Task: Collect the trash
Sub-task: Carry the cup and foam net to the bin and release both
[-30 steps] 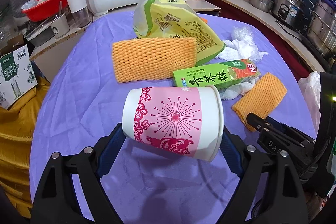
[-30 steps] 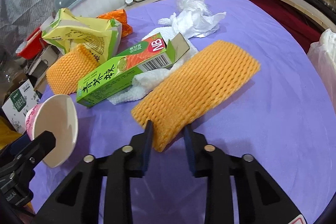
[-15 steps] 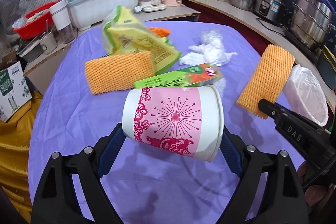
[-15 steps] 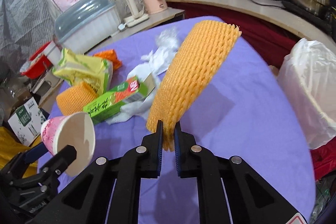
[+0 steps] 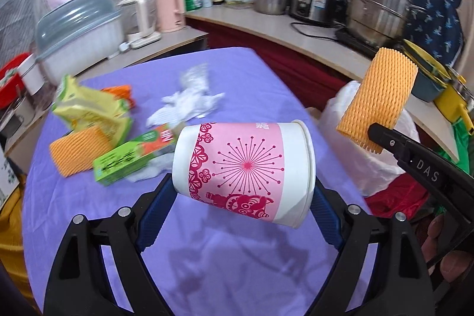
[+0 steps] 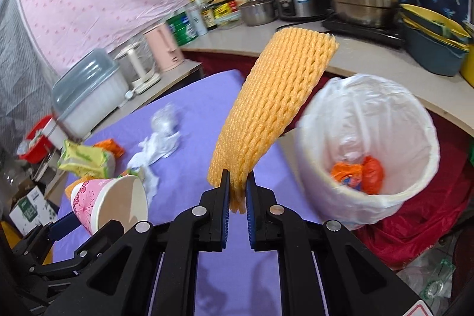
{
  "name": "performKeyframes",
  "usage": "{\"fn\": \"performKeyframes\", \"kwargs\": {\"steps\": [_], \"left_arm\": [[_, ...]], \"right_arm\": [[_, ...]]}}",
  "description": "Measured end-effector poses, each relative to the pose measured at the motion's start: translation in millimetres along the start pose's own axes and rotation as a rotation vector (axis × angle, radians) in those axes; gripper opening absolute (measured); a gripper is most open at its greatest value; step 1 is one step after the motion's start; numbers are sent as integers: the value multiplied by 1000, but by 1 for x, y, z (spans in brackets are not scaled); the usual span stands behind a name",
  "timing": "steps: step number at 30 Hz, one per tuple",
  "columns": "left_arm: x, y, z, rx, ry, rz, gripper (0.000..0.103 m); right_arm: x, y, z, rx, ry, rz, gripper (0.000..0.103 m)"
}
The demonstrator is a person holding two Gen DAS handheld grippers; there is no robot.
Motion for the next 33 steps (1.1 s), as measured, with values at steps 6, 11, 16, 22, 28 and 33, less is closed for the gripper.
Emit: {"fn": "performKeyframes", "kwargs": {"steps": [6,11,16,22,28,33], "left_arm": [[-23,-66,12,66,-17,79,81],[-38,-115,25,126,-15,125,81],[-52,-159,48,180,2,170,81],[-66,-203,77,220,17,213,81],[-71,-231,102,249,42,234,82],[-76,-233,117,273,71,183,81]], "right_arm": [[-17,-69,-13,73,-28,69,10],[-25,-123,-16,130,-32,118,10],[-26,-169,-10,174,-19,163,10],[-23,-206,-4,213,-5,204,10],[-20,-218,7,228,14,220,10],[-25,-214,22,225,26,214,10]]}}
Point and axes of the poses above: each gripper's, at about its wrist camera, not at the fingertips, and z roughly the way its jaws point, y to its left, x to its underside, the point moved 7 cm from there along z, roughly the way its jaws point, and after that the axes turned 4 degrees about z, right-handed, at the moved point
